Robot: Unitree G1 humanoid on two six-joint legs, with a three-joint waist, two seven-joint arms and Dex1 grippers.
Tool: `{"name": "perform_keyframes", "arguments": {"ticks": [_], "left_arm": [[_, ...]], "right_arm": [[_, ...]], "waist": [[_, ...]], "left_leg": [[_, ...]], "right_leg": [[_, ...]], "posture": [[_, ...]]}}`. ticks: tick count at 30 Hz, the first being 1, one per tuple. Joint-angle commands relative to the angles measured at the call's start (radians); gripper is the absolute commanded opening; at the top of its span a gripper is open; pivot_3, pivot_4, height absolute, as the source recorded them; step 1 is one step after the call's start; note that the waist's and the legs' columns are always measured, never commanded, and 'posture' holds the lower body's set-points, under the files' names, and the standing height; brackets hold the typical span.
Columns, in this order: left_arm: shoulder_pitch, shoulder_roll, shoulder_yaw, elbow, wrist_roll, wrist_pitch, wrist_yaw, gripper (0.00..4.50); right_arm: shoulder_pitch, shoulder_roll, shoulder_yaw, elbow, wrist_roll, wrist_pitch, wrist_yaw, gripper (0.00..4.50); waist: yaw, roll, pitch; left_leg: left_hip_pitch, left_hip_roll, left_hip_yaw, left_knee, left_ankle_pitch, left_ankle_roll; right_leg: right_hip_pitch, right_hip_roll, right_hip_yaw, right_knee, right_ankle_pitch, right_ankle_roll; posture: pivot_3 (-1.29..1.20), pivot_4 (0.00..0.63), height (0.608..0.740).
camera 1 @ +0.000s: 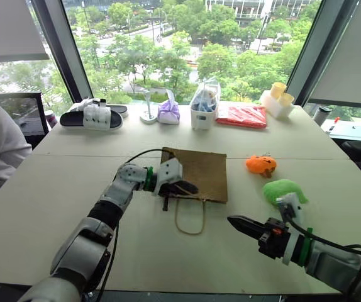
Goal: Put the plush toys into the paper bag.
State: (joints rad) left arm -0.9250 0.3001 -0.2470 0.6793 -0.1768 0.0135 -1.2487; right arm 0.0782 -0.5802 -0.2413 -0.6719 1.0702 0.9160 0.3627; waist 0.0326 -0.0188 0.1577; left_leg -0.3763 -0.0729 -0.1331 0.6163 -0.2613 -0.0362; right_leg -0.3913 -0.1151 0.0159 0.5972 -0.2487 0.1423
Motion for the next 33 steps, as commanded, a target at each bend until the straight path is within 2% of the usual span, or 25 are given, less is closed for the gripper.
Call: {"name": "perform_keyframes", "arguments": {"ticks": [1,5,12,17,21,27,30,33], "left_arm": [[-0.058,-0.025,0.076,-0.105,-0.097,0.237,0.036,0.02],[-0.110,-0.068,0.154,-0.176,-0.153,0.443,0.174,0.02],[-0.147,-0.115,0.227,-0.290,-0.252,0.697,0.305,0.02],[-0.104,-0.116,0.215,-0.368,-0.284,0.777,0.323,0.02],[-0.084,-0.125,0.213,-0.382,-0.288,0.799,0.358,0.02],[-0.143,-0.179,0.378,-0.394,-0.451,0.922,0.447,0.02],[-0.132,-0.166,0.403,-0.493,-0.553,0.994,0.406,0.02],[-0.128,-0.173,0.437,-0.534,-0.619,1.044,0.446,0.02]], "right_arm": [[-0.063,0.052,0.070,-0.022,-0.083,-0.062,-0.062,0.00],[-0.155,0.142,0.164,0.036,-0.218,-0.117,-0.138,0.00],[-0.254,0.198,0.276,0.130,-0.395,-0.175,-0.156,0.00],[-0.350,0.248,0.333,0.337,-0.565,-0.281,-0.160,0.00],[-0.399,0.287,0.347,0.458,-0.627,-0.315,-0.140,0.00],[-0.438,0.300,0.365,0.581,-0.711,-0.318,-0.112,0.00],[-0.423,0.285,0.381,0.582,-0.751,-0.305,-0.098,0.00],[-0.411,0.291,0.378,0.572,-0.760,-0.296,-0.083,0.00]], "waist": [[-0.010,0.000,0.000],[-0.024,0.000,0.000],[-0.045,0.001,0.000],[-0.048,0.001,0.000],[-0.048,0.001,-0.001],[-0.046,0.001,-0.001],[-0.051,0.001,-0.001],[-0.052,0.001,-0.001]], "left_leg": [[0.000,0.000,0.000,0.000,0.000,0.000],[0.001,0.000,-0.003,-0.001,0.000,-0.001],[0.001,0.000,-0.005,-0.001,0.001,-0.002],[0.002,0.000,-0.004,-0.001,0.002,-0.004],[0.003,0.000,-0.004,-0.002,0.002,-0.004],[0.001,0.000,-0.004,-0.001,0.003,-0.006],[0.002,0.000,-0.004,-0.002,0.003,-0.006],[0.002,0.000,-0.004,-0.002,0.005,-0.008]], "right_leg": [[0.000,0.000,0.000,0.000,0.000,0.000],[0.000,0.001,0.000,0.002,-0.001,0.001],[-0.001,0.002,0.000,0.003,-0.001,0.001],[-0.001,0.002,0.000,0.004,-0.001,0.001],[-0.002,0.002,0.001,0.005,-0.001,0.001],[-0.003,0.002,0.001,0.006,0.000,0.000],[-0.004,0.002,0.001,0.007,0.000,0.000],[-0.005,0.002,0.002,0.010,0.000,0.000]], "posture": [[0.00,0.150,0.740],[0.00,0.150,0.740],[0.00,0.150,0.740],[0.00,0.150,0.740],[0.00,0.150,0.740],[0.00,0.150,0.740],[0.00,0.150,0.740],[0.00,0.150,0.740]]}}
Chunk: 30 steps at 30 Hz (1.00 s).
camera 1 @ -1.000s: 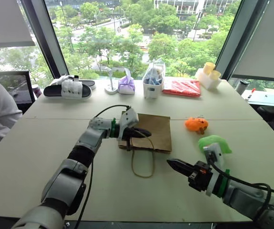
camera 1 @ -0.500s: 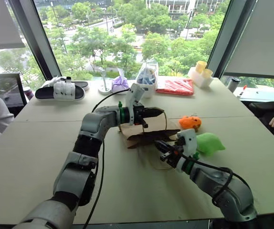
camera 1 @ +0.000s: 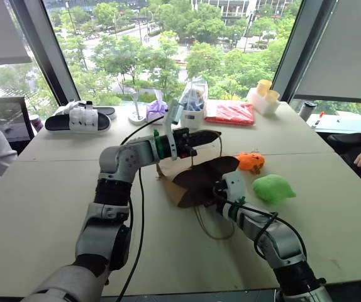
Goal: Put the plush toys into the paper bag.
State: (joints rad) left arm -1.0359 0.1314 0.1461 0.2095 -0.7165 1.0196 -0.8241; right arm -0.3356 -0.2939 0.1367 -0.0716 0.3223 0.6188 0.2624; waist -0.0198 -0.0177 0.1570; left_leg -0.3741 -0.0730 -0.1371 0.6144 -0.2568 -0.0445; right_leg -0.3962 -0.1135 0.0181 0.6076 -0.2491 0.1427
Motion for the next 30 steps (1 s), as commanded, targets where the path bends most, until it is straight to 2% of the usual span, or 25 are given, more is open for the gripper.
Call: {"name": "perform_keyframes", "arguments": {"ticks": [1,12,17,23,28,30], "left_arm": [[-0.015,-0.009,0.054,-0.069,-0.093,0.045,0.039,0.02],[-0.039,-0.057,0.190,-0.057,-0.284,0.088,0.207,0.02],[-0.011,-0.045,0.144,-0.048,-0.244,0.051,0.231,0.02],[0.024,-0.047,0.099,0.002,-0.170,-0.020,0.260,0.02],[0.054,-0.054,0.050,0.008,-0.131,-0.061,0.233,0.02],[0.068,-0.060,0.039,0.012,-0.121,-0.073,0.233,0.02]], "right_arm": [[0.003,0.008,-0.001,-0.029,-0.015,0.004,0.020,0.00],[0.020,0.040,-0.010,-0.024,-0.062,0.000,0.011,0.00],[0.035,0.051,-0.047,-0.069,-0.045,-0.058,0.039,0.00],[0.169,-0.007,-0.148,-0.391,0.174,-0.005,0.186,0.00],[0.228,0.012,-0.302,-0.522,0.383,0.100,0.119,0.00],[0.242,0.034,-0.421,-0.537,0.531,0.115,0.059,0.00]], "waist": [[0.001,0.000,0.000],[0.003,0.000,0.000],[0.004,0.000,0.000],[0.008,0.000,0.000],[0.009,0.000,0.000],[0.009,0.000,0.000]], "left_leg": [[0.000,0.000,0.000,0.000,0.000,0.000],[0.001,0.000,0.000,0.001,0.000,0.000],[0.001,0.000,0.001,0.001,0.001,-0.001],[0.001,-0.001,0.002,0.001,0.000,-0.001],[0.001,-0.001,0.002,0.001,0.000,0.000],[0.001,0.000,0.001,0.001,0.000,0.000]], "right_leg": [[0.000,0.000,0.000,0.001,0.000,0.000],[0.000,0.000,0.000,0.003,0.000,0.000],[0.000,0.000,0.000,0.003,0.000,0.000],[0.000,0.000,0.000,0.002,0.000,0.000],[0.001,0.000,0.000,0.002,0.000,0.000],[0.001,0.000,0.000,0.002,0.000,0.000]], "posture": [[0.00,0.150,0.740],[0.00,0.150,0.740],[0.00,0.150,0.740],[0.00,0.150,0.740],[0.00,0.150,0.740],[0.00,0.150,0.740]]}}
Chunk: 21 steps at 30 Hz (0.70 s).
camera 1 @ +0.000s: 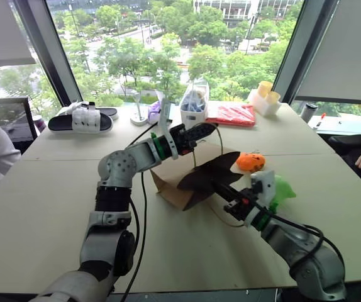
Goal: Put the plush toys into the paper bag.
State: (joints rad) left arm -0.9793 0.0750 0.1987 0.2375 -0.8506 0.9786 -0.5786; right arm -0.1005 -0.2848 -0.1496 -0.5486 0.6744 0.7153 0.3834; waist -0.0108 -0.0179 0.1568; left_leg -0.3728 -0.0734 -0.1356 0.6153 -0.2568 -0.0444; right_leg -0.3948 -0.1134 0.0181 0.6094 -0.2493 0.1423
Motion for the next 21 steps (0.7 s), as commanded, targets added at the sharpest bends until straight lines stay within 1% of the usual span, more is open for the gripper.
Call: {"name": "perform_keyframes", "arguments": {"ticks": [1,4,5,6,8,9,11,12,13,14,17,21], "left_arm": [[0.016,-0.005,-0.017,-0.011,0.017,-0.039,-0.013,0.02],[0.020,-0.005,-0.022,0.000,0.025,-0.049,-0.019,0.02],[0.021,-0.005,-0.025,0.004,0.028,-0.052,-0.021,0.00],[0.021,-0.005,-0.026,0.006,0.030,-0.053,-0.023,0.00],[0.023,-0.003,-0.035,0.008,0.038,-0.056,-0.032,0.00],[0.025,-0.002,-0.040,0.007,0.041,-0.057,-0.037,0.00],[0.027,-0.001,-0.049,0.002,0.044,-0.058,-0.046,0.00],[0.029,-0.002,-0.051,-0.002,0.045,-0.058,-0.048,0.00],[0.031,-0.001,-0.053,-0.005,0.045,-0.058,-0.048,0.00],[0.033,-0.001,-0.054,-0.008,0.045,-0.057,-0.048,0.00],[0.043,0.002,-0.055,-0.020,0.046,-0.056,-0.049,0.00],[0.050,0.002,-0.056,-0.031,0.047,-0.056,-0.045,0.00]], "right_arm": [[0.009,0.028,-0.189,-0.059,0.237,0.017,-0.089,0.00],[0.008,0.010,-0.284,-0.035,0.301,-0.001,-0.142,0.00],[0.001,0.000,-0.317,-0.015,0.292,-0.017,-0.167,0.53],[-0.003,-0.008,-0.338,-0.001,0.286,-0.027,-0.185,0.85],[-0.013,-0.038,-0.364,0.033,0.241,-0.051,-0.220,1.78],[-0.014,-0.067,-0.360,0.055,0.195,-0.056,-0.232,2.41],[-0.021,-0.133,-0.330,0.123,0.059,-0.051,-0.296,3.14],[-0.021,-0.167,-0.305,0.147,-0.003,-0.050,-0.316,3.74],[-0.021,-0.197,-0.281,0.167,-0.046,-0.039,-0.326,4.20],[-0.021,-0.218,-0.264,0.182,-0.075,-0.028,-0.330,4.44],[-0.010,-0.272,-0.193,0.200,-0.151,-0.011,-0.304,4.44],[-0.075,-0.239,-0.141,0.264,-0.170,0.025,-0.303,4.44]], "waist": [[0.000,0.000,0.000],[0.001,0.000,0.000],[0.001,0.000,0.000],[0.000,0.000,0.000],[0.000,0.000,0.000],[0.000,0.000,0.000],[0.000,0.000,0.000],[0.000,0.000,0.000],[0.000,0.000,0.000],[0.000,0.000,0.000],[-0.003,0.001,0.000],[-0.003,0.000,0.000]], "left_leg": [[0.000,0.000,0.000,0.000,0.000,0.000],[0.000,0.000,0.000,0.000,0.000,0.000],[0.000,0.000,0.000,0.000,0.000,0.000],[0.000,0.000,0.001,0.000,0.000,0.000],[0.000,0.000,0.001,0.000,0.000,0.000],[0.000,0.000,0.002,0.000,0.000,0.000],[0.000,0.000,0.002,0.000,0.000,0.001],[0.000,0.000,0.003,0.000,0.000,0.001],[0.000,0.000,0.003,0.000,0.000,0.001],[0.000,0.000,0.003,0.000,0.000,0.001],[0.000,0.000,0.003,0.000,0.000,0.001],[0.000,0.000,0.003,0.000,0.000,0.001]], "right_leg": [[0.000,0.000,0.000,0.000,0.000,0.000],[0.000,0.000,0.001,0.000,0.000,0.000],[0.000,0.000,0.001,0.000,0.000,0.000],[0.000,0.000,0.001,0.000,0.000,0.000],[0.000,0.000,0.001,0.000,0.000,0.000],[0.000,0.000,0.001,0.000,0.000,0.000],[0.000,0.000,0.001,0.000,0.000,0.000],[0.000,0.000,0.001,0.000,0.000,0.000],[0.000,0.000,0.001,0.000,0.000,0.000],[0.000,0.000,0.001,0.000,0.000,0.000],[-0.001,0.000,0.001,0.000,0.000,0.000],[-0.001,0.000,0.002,0.000,0.000,0.000]], "posture": [[0.00,0.150,0.740],[0.00,0.150,0.740],[0.00,0.150,0.740],[0.00,0.150,0.740],[0.00,0.150,0.740],[0.00,0.150,0.740],[0.00,0.150,0.740],[0.00,0.150,0.740],[0.00,0.150,0.740],[0.00,0.150,0.740],[0.00,0.150,0.740],[0.00,0.150,0.740]]}}
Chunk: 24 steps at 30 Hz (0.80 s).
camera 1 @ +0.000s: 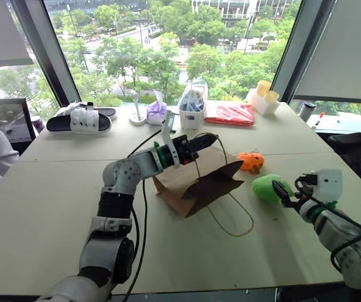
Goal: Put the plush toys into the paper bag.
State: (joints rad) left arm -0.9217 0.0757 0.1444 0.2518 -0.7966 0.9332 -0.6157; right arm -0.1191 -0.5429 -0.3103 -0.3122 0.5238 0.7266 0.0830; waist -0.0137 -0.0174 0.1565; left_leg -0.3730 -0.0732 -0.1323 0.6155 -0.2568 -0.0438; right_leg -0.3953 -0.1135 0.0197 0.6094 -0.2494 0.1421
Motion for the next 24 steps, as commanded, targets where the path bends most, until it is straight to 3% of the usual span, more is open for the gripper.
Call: {"name": "perform_keyframes", "arguments": {"ticks": [1,6,9,12,19,24], "left_arm": [[-0.008,0.001,-0.003,-0.046,-0.007,-0.012,-0.008,0.00],[-0.005,-0.004,-0.007,-0.054,-0.003,-0.022,-0.001,0.00],[-0.004,-0.004,-0.004,-0.067,-0.005,-0.026,0.007,0.00],[0.003,0.001,0.005,-0.084,-0.012,-0.022,0.018,0.00],[-0.001,0.002,0.025,-0.081,-0.022,-0.022,0.036,0.00],[-0.032,0.004,0.034,-0.040,-0.017,-0.030,0.025,0.00]], "right_arm": [[-0.081,0.032,0.021,0.062,-0.029,0.026,-0.019,4.44],[-0.211,0.116,-0.016,0.289,-0.043,0.110,-0.101,4.44],[-0.238,0.112,0.028,0.370,-0.087,0.109,-0.072,4.44],[-0.224,0.079,0.080,0.364,-0.145,0.089,-0.035,3.59],[-0.182,0.044,0.078,0.296,-0.208,-0.039,0.037,0.41],[-0.095,-0.029,-0.013,0.009,-0.093,-0.094,0.216,0.41]], "waist": [[0.001,0.000,0.000],[0.003,0.000,0.000],[0.003,-0.001,-0.001],[0.002,-0.002,-0.002],[0.003,-0.003,-0.002],[0.003,-0.001,-0.001]], "left_leg": [[0.000,0.000,0.000,0.000,0.000,0.000],[0.000,0.000,0.000,0.001,0.000,0.000],[0.000,0.000,-0.001,0.001,0.000,0.000],[0.001,0.000,-0.001,0.001,0.000,0.000],[0.002,-0.001,-0.001,0.002,0.000,0.000],[0.000,-0.001,-0.001,0.002,0.000,0.000]], "right_leg": [[0.000,0.000,0.000,0.000,0.000,0.000],[0.001,0.000,0.000,0.000,0.000,0.000],[0.001,0.000,0.000,0.000,0.000,0.000],[0.002,0.000,0.000,0.000,0.000,0.000],[0.004,0.000,0.000,0.000,0.000,0.000],[0.002,0.000,0.000,0.000,0.000,0.000]], "posture": [[0.00,0.150,0.740],[0.00,0.150,0.740],[0.00,0.150,0.740],[0.00,0.150,0.740],[0.00,0.150,0.740],[0.00,0.150,0.740]]}}
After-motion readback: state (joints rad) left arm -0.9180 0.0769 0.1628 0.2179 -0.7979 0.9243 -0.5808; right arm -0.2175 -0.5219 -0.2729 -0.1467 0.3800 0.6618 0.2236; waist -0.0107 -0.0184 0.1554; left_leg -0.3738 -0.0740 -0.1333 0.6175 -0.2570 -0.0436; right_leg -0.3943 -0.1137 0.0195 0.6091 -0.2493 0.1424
